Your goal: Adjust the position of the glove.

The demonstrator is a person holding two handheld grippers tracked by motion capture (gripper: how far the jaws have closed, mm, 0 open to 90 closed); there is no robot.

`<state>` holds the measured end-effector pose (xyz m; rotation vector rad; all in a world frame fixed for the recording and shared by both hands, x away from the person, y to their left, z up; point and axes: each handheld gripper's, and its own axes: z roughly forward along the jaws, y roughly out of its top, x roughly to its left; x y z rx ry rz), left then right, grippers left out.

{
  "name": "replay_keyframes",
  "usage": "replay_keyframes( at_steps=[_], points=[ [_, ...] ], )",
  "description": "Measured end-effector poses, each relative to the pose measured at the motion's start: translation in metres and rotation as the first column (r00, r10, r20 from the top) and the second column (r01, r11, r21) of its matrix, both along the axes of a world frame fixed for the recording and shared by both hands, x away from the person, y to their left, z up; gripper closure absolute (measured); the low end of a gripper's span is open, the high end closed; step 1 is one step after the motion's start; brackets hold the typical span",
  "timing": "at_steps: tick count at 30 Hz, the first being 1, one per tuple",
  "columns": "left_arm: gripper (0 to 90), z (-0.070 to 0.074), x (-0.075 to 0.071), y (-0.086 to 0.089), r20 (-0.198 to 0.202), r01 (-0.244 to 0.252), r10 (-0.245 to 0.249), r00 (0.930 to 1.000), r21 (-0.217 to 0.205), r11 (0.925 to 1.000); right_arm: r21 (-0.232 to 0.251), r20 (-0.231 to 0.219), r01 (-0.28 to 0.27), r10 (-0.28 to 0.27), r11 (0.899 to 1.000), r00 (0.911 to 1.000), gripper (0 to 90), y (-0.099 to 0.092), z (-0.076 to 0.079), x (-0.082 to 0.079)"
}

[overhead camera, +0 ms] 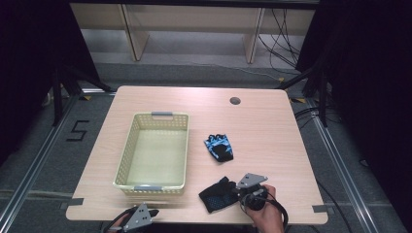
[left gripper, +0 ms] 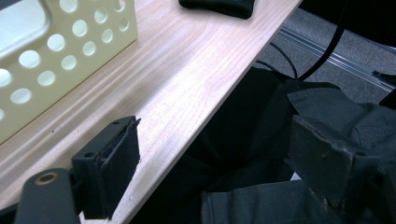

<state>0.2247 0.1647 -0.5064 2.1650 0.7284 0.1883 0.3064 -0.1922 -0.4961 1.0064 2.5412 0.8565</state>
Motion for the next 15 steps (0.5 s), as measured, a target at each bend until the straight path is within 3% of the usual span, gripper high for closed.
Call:
replay_keyframes(
  at_steps=[1,2,5,6,7,9,10,12,15],
  points=[
    [16.3,0.000,0.000,0.000,-0.001,-0.003,0.003,1.0000,-0.002,1.0000,0.001,-0.004,0.004,-0.004,1.000,1.0000,90.0,-0.001,-0.002,-0.002],
    [16.3,0.000,-0.001,0.000,-0.003,-0.005,0.005,1.0000,-0.002,1.0000,0.006,-0.043,0.008,-0.008,1.000,0.9990,90.0,-0.002,-0.001,-0.007],
    [16.3,0.000,-0.001,-0.001,-0.018,-0.021,0.021,0.9996,-0.009,0.9997,0.013,-0.022,0.012,-0.011,1.000,0.9997,90.0,-0.002,-0.003,-0.013],
    [16.3,0.000,-0.001,0.000,-0.012,-0.015,0.015,0.9998,-0.006,0.9999,0.008,-0.043,0.013,-0.012,1.000,0.9990,90.0,-0.003,-0.001,-0.016],
    [16.3,0.000,-0.001,0.000,-0.004,-0.007,0.007,1.0000,-0.002,1.0000,0.025,-0.027,0.020,-0.019,0.999,0.9994,90.0,-0.002,-0.003,-0.018],
    [16.3,0.000,-0.001,0.000,-0.011,-0.016,0.016,0.9998,-0.013,0.9998,0.024,-0.046,0.013,-0.012,1.000,0.9989,90.0,-0.001,-0.002,-0.023],
    [16.3,0.000,-0.001,0.001,-0.017,-0.014,0.014,0.9998,0.003,0.9999,0.027,-0.042,0.019,-0.018,0.999,0.9990,90.0,0.001,-0.002,-0.024],
    [16.3,0.000,0.000,0.002,-0.011,-0.012,0.012,0.9999,0.019,0.9998,0.029,-0.075,0.026,-0.024,0.999,0.9969,90.0,0.003,0.000,-0.026],
    [16.3,0.000,0.000,0.002,-0.011,-0.013,0.013,0.9999,0.017,0.9998,0.020,-0.044,0.018,-0.017,1.000,0.9989,90.0,0.004,-0.002,-0.027]
  ],
)
